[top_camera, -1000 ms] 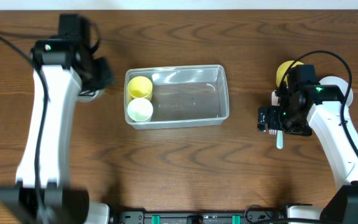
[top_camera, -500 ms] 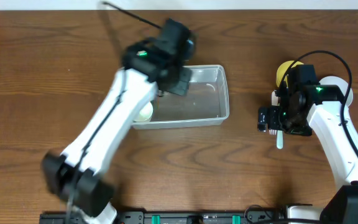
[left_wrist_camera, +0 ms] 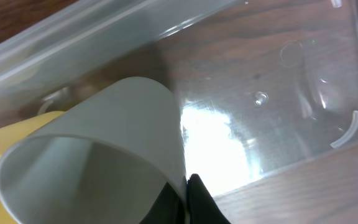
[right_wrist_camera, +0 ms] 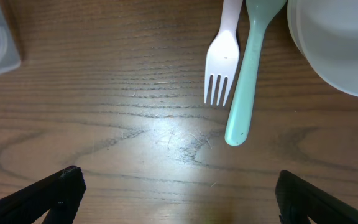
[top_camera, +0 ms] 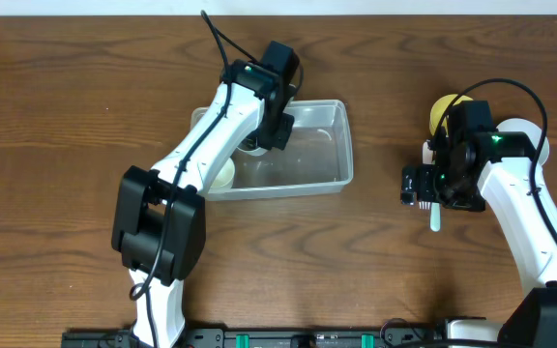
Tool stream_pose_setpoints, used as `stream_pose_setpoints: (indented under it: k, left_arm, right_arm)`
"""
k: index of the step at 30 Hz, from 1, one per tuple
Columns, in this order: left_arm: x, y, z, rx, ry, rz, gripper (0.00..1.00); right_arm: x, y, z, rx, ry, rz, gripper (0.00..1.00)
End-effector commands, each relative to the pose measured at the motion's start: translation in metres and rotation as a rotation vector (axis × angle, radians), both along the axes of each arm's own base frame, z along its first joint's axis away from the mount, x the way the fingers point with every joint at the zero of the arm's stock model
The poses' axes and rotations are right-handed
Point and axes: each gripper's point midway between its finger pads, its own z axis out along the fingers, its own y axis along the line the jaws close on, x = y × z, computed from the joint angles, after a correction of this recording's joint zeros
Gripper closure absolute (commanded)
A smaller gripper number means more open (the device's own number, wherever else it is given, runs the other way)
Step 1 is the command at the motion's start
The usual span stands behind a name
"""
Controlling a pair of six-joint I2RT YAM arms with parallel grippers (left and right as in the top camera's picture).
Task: Pack container
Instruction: 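Place the light blue cup in the container beside the others, then raise the left arm and reach the right gripper to the yellow bowl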
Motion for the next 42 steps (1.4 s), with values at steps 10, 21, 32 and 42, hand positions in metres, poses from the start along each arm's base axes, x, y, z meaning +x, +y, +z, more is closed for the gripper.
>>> stream_pose_setpoints:
  k: [10, 21, 32, 42]
  left_arm:
    - [0.009, 0.006, -0.001, 0.011, -0.016, -0.014, 0.61]
    - [0.000, 0.024, 0.140, -0.097, -0.254, 0.032, 0.60]
    - [-0.018, 0.172, 0.201, -0.118, -0.355, 0.511, 0.56]
    - [-0.020, 0.211, 0.157, -0.173, -0.255, 0.672, 0.54]
  right_arm:
    - [0.000, -0.001, 0.001, -0.001, 0.008, 0.009, 0.01]
    - [0.009, -0.001, 0.005, 0.003, -0.031, -0.021, 0.01]
    - [0.089, -0.028, 0.159, -0.140, -0.457, -0.061, 0.01]
    - [0.142, -0.063, 0.106, -0.201, -0.315, -0.030, 0.01]
